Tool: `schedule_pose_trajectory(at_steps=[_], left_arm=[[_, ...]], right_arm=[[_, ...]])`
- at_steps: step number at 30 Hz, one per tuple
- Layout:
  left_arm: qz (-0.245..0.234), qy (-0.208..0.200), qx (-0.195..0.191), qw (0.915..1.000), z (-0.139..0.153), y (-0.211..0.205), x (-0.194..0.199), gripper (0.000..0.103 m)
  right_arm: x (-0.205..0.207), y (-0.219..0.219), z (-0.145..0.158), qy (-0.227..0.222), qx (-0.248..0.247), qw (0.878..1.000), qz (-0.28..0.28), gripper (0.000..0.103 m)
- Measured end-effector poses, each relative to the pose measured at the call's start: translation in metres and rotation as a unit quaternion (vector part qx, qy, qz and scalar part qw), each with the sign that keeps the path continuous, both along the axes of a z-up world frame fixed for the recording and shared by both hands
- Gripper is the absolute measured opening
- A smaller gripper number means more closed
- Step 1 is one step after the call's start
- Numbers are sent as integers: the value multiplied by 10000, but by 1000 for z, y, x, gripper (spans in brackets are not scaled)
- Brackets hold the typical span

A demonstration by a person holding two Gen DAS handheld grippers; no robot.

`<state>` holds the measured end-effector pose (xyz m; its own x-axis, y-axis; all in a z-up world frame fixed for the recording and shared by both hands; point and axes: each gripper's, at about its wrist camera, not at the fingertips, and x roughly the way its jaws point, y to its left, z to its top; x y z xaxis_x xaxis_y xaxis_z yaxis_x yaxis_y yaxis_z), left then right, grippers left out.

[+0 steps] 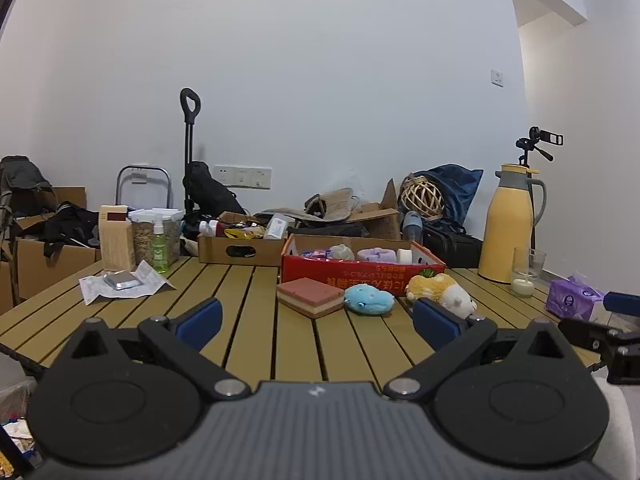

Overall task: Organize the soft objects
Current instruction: 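Move both tools back over the table items, then close both tools together on the white-and-yellow plush toy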

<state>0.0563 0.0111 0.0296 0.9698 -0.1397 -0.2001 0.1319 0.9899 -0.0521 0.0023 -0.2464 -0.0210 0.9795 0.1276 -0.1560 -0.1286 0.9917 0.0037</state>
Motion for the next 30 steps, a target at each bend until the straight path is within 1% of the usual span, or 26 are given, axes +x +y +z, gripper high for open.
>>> schedule_pose_trajectory(at_steps=[2,6,8,10,12,17,18,19,20,22,23,25,28,30], left_arm=[[-94,-4,46,9999,-5,-5,5,103],[-284,-74,135,9995,-15,-19,26,103],[-397,22,127,9991,-19,-28,44,103],[-514,144,91,9985,-23,-39,65,103],[-640,233,76,9976,-27,-50,88,103],[-810,495,87,9954,-34,-82,145,103],[-855,550,50,9948,-36,-88,157,103],[-903,626,0,9939,-37,-94,169,103],[-919,701,-46,9933,-39,-99,179,103],[-970,862,-142,9914,-43,-109,200,103],[-986,936,-159,9906,-44,-115,209,103],[-1021,1013,-139,9895,-48,-125,227,103],[-1055,1158,-121,9876,-52,-139,250,103],[-1091,1293,-203,9854,-54,-147,263,103]], right_arm=[[3,-1,-5,78,-10,10000,26,103],[23,-3,-13,269,-47,9996,-1,101],[36,-9,-18,371,-30,9993,-73,100],[52,-16,-21,474,6,9988,-134,96],[70,-25,-22,543,72,9983,-184,95],[129,-54,-20,704,238,9969,-266,86],[141,-59,-20,740,264,9966,-267,83],[155,-64,-20,802,287,9960,-284,77],[171,-70,-20,886,323,9951,-287,74],[198,-81,-21,1045,450,9932,-234,63],[213,-87,-22,1125,550,9919,-203,59],[240,-97,-25,1250,651,9899,-178,48],[276,-105,-32,1389,527,9886,-255,41],[294,-107,-36,1457,413,9880,-309,37]])
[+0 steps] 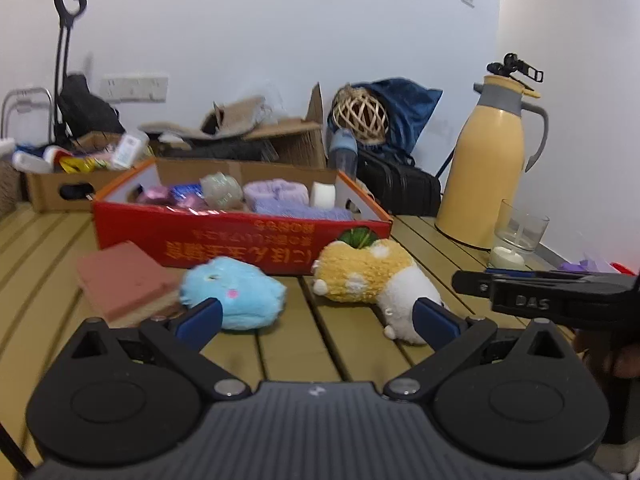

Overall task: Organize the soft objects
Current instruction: 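Close both tools together on the white-and-yellow plush toy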

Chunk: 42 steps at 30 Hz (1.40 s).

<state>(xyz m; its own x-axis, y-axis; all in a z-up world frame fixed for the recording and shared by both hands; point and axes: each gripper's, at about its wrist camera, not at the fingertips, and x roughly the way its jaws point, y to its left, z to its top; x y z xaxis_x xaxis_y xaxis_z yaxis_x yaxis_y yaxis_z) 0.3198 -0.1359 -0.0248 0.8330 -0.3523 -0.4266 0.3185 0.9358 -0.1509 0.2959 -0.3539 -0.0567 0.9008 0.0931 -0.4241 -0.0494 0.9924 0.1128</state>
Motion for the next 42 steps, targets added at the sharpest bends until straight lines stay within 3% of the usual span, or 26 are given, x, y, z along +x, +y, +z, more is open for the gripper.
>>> schedule_pose_trajectory(at_steps=[5,7,9,10,11,15,17,19,21,23,24,25,27,30,33,35,37,38,40,42], left_arm=[[-42,212,-131,9997,-8,-15,19,103],[30,252,-193,9995,-10,-12,21,103],[162,282,-233,9992,-12,-7,23,103],[203,292,-250,9991,-12,-5,24,103],[230,320,-260,9989,-13,-3,26,103],[171,419,-275,9986,-14,-4,31,103],[65,532,-316,9981,-15,-9,33,103],[-95,656,-429,9969,-19,-17,33,103],[-293,731,-434,9960,-22,-33,33,102],[-386,678,-292,9965,-26,-50,38,90],[-362,723,-177,9966,-28,-56,44,72],[-386,786,-141,9961,-32,-59,48,64],[-559,896,-297,9940,-34,-52,53,61],[-476,710,-284,9959,-28,-26,43,53],[79,631,-156,9979,-24,0,40,54],[295,651,-452,9964,-19,11,41,56],[130,717,-884,9934,-16,10,42,81],[103,790,-970,9921,-17,7,43,84],[53,888,-904,9919,-20,-3,45,84],[85,977,-790,9920,-27,-10,47,81]], right_arm=[[36,-12,-13,400,-6,9992,66,37],[36,-13,-17,545,201,9977,344,24],[35,-16,-17,657,738,9884,1152,22],[33,-17,-16,691,1146,9751,1766,20],[31,-16,-14,639,1319,9689,1992,21],[32,-17,-3,326,1039,9811,1597,25],[42,-22,-1,269,939,9878,1211,33],[57,-26,1,225,916,9907,985,51],[76,-24,3,326,737,9917,1002,52],[98,-16,3,397,625,9900,1198,51],[109,-13,2,498,573,9899,1196,51],[120,-10,0,633,515,9899,1156,51],[135,-8,-5,842,534,9886,1131,46],[126,-16,-4,992,907,9843,1142,37],[100,-18,-1,989,866,9852,1099,35],[92,-18,0,1057,907,9850,1019,36],[91,-20,3,882,1021,9859,990,38],[95,-20,3,816,1079,9860,975,39],[107,-19,2,793,1251,9830,1087,46],[123,-11,-3,1114,1275,9774,1270,53]])
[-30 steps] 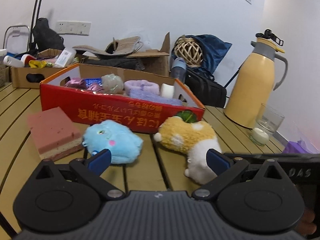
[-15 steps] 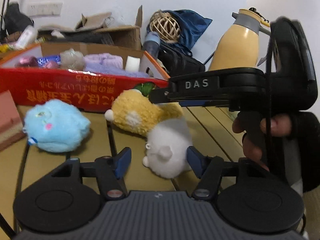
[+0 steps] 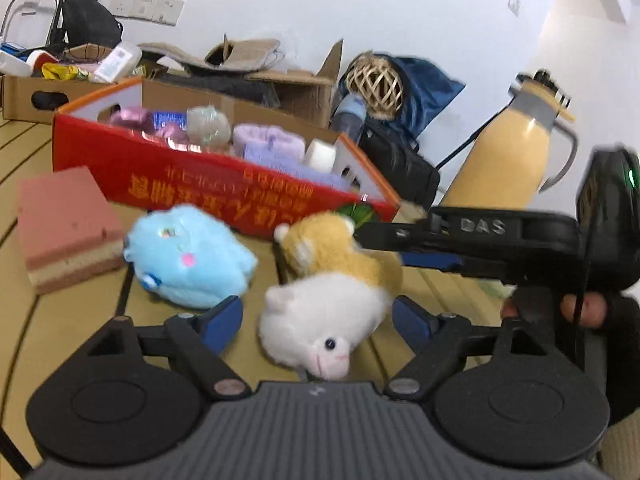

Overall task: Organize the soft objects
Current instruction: 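Close both tools together on the white-and-yellow plush toy, then carry the plush toy into the box and open both tools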

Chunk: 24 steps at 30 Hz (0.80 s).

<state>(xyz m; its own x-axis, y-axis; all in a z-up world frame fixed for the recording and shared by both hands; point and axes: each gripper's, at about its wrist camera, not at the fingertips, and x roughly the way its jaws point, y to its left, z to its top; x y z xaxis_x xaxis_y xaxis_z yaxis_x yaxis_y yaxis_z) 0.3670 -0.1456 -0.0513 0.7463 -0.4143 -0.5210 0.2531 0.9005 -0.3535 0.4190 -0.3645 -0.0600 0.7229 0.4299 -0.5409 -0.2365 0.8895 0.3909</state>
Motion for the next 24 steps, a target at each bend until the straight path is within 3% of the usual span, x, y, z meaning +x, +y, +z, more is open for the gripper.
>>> schedule_pose_trajectory(at_steps=[2,3,4,9,14,19,24], left_arm=[[-93,186,-90,9997,-8,1,2,56],[-71,250,-136,9996,-10,3,2,54],[-98,230,-216,9995,-11,7,1,52],[-256,137,-544,9981,-5,29,-21,49],[-296,-350,-674,9967,21,43,-57,49],[-180,-862,-847,9925,56,59,-61,49],[108,-1147,-1025,9880,91,70,-20,49]], right_arm=[[6,7,-8,127,-50,9999,84,52],[7,8,-12,197,73,9997,114,49],[6,6,-15,276,235,9992,139,44],[-23,2,-14,464,649,9967,-158,38],[-76,11,6,85,914,9950,-387,37],[-89,31,57,-502,693,9960,-255,37],[-50,55,111,-853,377,9956,-18,37]])
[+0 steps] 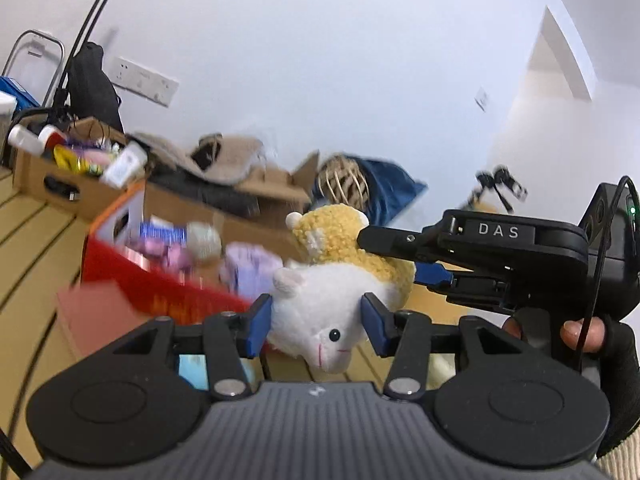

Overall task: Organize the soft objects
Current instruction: 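Carry the plush toy into the box and open both tools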

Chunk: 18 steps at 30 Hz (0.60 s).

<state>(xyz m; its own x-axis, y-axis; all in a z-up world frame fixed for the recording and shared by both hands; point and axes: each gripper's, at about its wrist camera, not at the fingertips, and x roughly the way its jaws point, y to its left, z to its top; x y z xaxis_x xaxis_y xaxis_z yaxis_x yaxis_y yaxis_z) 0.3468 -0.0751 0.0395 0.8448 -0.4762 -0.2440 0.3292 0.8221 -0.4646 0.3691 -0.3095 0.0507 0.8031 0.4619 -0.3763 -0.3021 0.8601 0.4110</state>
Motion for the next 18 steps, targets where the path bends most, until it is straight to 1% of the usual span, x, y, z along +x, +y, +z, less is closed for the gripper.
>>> schedule_pose_trajectory(at_steps=[2,4,7,9,10,11,12,15,17,18], left_arm=[[78,-6,-42,10000,9,6,27,49],[178,0,-15,9998,10,11,53,49],[311,276,24,9991,-2,15,94,49],[349,510,239,9978,-14,13,118,51],[311,619,463,9965,-23,10,129,56],[255,703,661,9950,-29,7,139,58],[242,752,741,9941,-35,7,146,58],[134,840,811,9931,-45,17,154,58],[187,791,764,9938,-43,28,154,61],[225,771,752,9939,-39,31,155,61]], right_arm=[[28,13,20,-68,-229,9997,64,37],[57,26,33,-107,-443,9989,111,38],[106,46,34,-7,-746,9970,187,38],[142,57,22,179,-846,9961,178,39],[158,64,13,208,-893,9956,198,41],[174,70,1,200,-934,9951,253,42],[189,74,-12,235,-966,9947,266,43],[222,83,-48,649,-1152,9909,253,42],[227,82,-57,661,-1170,9907,225,42],[227,78,-58,626,-1080,9919,232,42]])
